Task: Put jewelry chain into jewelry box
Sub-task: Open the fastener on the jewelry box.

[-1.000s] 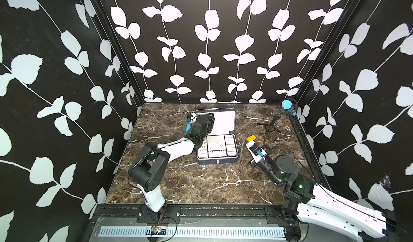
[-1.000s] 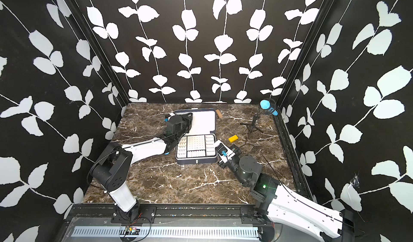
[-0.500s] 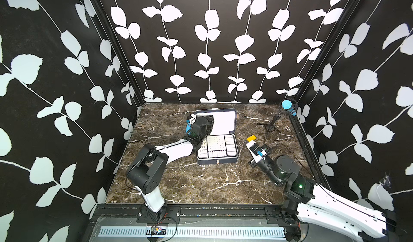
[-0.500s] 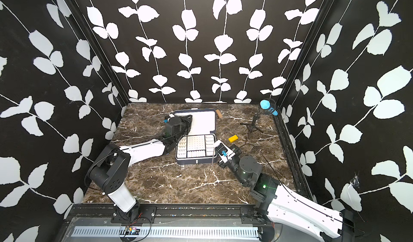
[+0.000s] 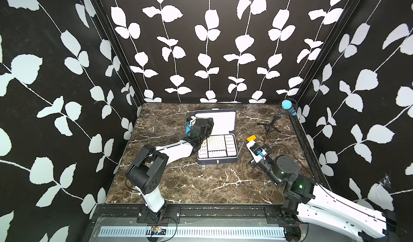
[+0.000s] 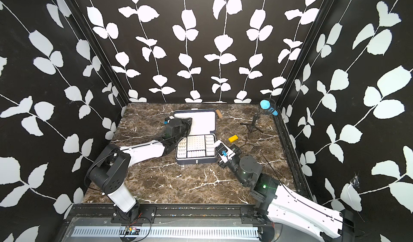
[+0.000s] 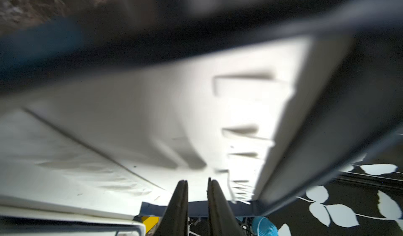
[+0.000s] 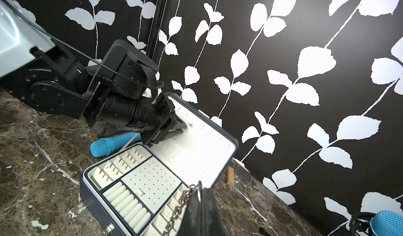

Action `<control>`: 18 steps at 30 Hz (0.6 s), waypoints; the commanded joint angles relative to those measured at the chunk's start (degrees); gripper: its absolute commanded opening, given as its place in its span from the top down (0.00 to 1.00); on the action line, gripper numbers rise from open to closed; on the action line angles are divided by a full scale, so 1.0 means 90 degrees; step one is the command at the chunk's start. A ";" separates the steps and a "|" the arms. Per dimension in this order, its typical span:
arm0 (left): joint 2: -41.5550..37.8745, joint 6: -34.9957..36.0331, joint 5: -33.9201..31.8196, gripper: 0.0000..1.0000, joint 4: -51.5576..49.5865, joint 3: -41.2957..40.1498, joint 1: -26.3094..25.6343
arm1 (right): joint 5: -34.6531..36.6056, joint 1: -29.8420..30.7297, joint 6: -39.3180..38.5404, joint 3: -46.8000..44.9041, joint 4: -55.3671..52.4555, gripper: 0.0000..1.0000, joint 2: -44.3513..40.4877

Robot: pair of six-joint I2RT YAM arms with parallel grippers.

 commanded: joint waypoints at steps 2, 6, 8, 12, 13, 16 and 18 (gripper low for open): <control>-0.0266 0.0262 0.0167 0.69 -0.0277 0.0060 -0.0017 | -0.0013 -0.0033 0.0063 0.0031 0.0250 1.00 -0.0084; -0.0649 0.0630 0.0370 0.62 -0.0688 0.0271 0.0021 | -0.0020 -0.0033 0.0079 0.0117 0.0157 1.00 -0.0109; -0.0983 0.0878 0.0473 0.60 -0.0938 0.0254 0.0046 | -0.0034 -0.0032 0.0105 0.0175 0.0053 1.00 -0.0137; -0.1924 0.2036 0.0685 0.54 -0.2031 0.0277 0.0139 | -0.0096 -0.0033 0.0223 0.0540 -0.0546 1.00 -0.0228; -0.2177 0.2520 0.0728 0.52 -0.2375 0.0364 0.0155 | -0.0138 -0.0034 0.0239 0.0706 -0.0791 1.00 -0.0224; -0.2784 0.4586 0.1000 0.46 -0.3387 0.0826 0.0158 | -0.0403 -0.0033 0.0223 0.1281 -0.1626 1.00 -0.0109; -0.3088 0.5946 0.1430 0.44 -0.3799 0.1078 0.0158 | -0.0647 -0.0029 0.0095 0.1805 -0.2341 1.00 0.0084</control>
